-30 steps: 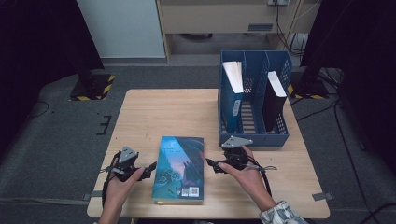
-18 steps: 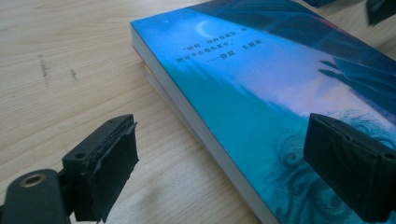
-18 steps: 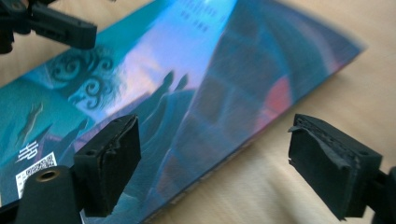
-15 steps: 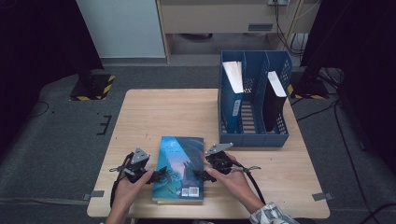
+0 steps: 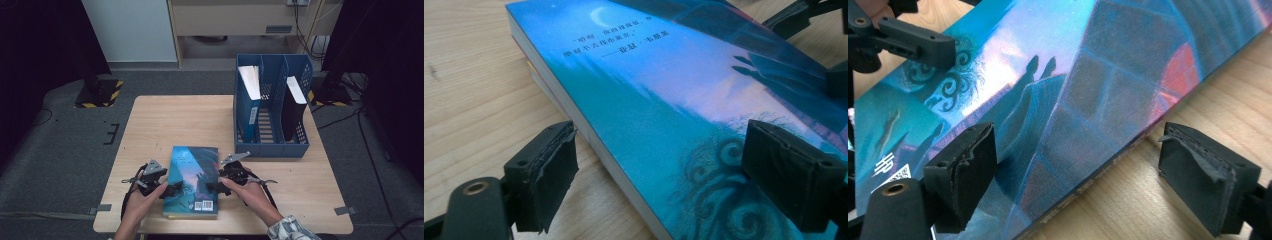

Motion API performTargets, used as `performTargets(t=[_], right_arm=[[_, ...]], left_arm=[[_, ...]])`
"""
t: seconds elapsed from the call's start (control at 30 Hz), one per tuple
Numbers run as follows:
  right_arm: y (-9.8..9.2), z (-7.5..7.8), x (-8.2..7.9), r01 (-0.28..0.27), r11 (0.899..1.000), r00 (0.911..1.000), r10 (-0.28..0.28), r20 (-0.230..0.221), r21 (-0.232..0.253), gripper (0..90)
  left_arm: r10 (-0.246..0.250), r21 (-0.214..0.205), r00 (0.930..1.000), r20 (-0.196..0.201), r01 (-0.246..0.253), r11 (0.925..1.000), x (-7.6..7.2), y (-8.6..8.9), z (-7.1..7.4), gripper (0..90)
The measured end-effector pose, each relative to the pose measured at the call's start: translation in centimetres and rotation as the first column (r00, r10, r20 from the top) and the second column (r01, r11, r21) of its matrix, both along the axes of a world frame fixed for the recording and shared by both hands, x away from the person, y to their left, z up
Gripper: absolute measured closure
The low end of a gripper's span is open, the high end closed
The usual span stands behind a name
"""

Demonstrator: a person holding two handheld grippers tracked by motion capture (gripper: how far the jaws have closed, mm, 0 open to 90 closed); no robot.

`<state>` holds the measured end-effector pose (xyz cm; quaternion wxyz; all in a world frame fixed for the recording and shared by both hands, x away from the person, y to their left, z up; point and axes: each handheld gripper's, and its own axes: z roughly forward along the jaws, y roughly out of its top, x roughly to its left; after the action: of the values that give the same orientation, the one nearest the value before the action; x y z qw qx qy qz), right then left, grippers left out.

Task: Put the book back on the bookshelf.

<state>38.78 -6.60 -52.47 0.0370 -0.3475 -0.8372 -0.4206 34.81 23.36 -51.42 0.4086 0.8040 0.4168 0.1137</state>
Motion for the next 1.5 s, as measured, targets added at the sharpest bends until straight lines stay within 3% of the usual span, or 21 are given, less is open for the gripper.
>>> performTargets(t=[0.27, 0.73, 0.83, 0.97, 1.13, 1.2, 1.37, 1.5], right_arm=[[0.0, -0.5, 0.4, -0.003, 0.999, 0.9989, 0.005, -0.047, 0.032, 13.4], [0.5, -0.9, 0.3, -0.003, 0.999, 1.0000, 0.003, -0.009, 0.038, 4.1], [0.5, -0.9, 0.5, -0.001, 0.999, 0.9999, 0.002, -0.014, 0.046, 5.7], [0.0, -0.8, 0.7, 0.021, 0.998, 0.9996, -0.020, -0.022, 0.057, 14.2], [0.1, 0.3, 0.5, 0.045, 0.997, 0.9986, -0.047, 0.026, 0.067, 26.2], [0.2, 1.0, 0.4, 0.035, 0.994, 0.9984, -0.039, 0.040, 0.103, 26.8], [0.3, 1.0, 0.2, 0.025, 0.999, 0.9983, -0.027, 0.052, 0.048, 22.5], [0.0, 0.4, 0.6, 0.046, 0.998, 0.9988, -0.046, 0.013, 0.048, 19.1]], left_arm=[[-0.015, -0.017, 0.9998, -0.012, 0.015, 0.9997, 0.1, 0.0, -0.1, 16.4], [-0.029, -0.030, 0.9994, -0.016, 0.029, 0.9991, 0.3, 0.2, -0.3, 15.9], [-0.029, -0.034, 0.9995, -0.016, 0.028, 0.9990, 0.3, 0.2, -0.3, 15.9], [-0.033, -0.029, 0.9994, -0.012, 0.033, 0.9990, 0.3, 0.3, -0.2, 15.9], [-0.030, -0.029, 0.9995, -0.013, 0.029, 0.9992, 0.3, 0.9, -0.2, 16.2], [-0.032, -0.035, 0.9993, -0.016, 0.032, 0.9989, 0.4, 1.0, -0.2, 16.6], [-0.028, -0.034, 0.9995, -0.012, 0.028, 0.9990, 0.3, 1.0, -0.2, 16.6], [-0.028, -0.037, 0.9995, -0.014, 0.028, 0.9989, 0.4, 1.0, -0.3, 16.2]])
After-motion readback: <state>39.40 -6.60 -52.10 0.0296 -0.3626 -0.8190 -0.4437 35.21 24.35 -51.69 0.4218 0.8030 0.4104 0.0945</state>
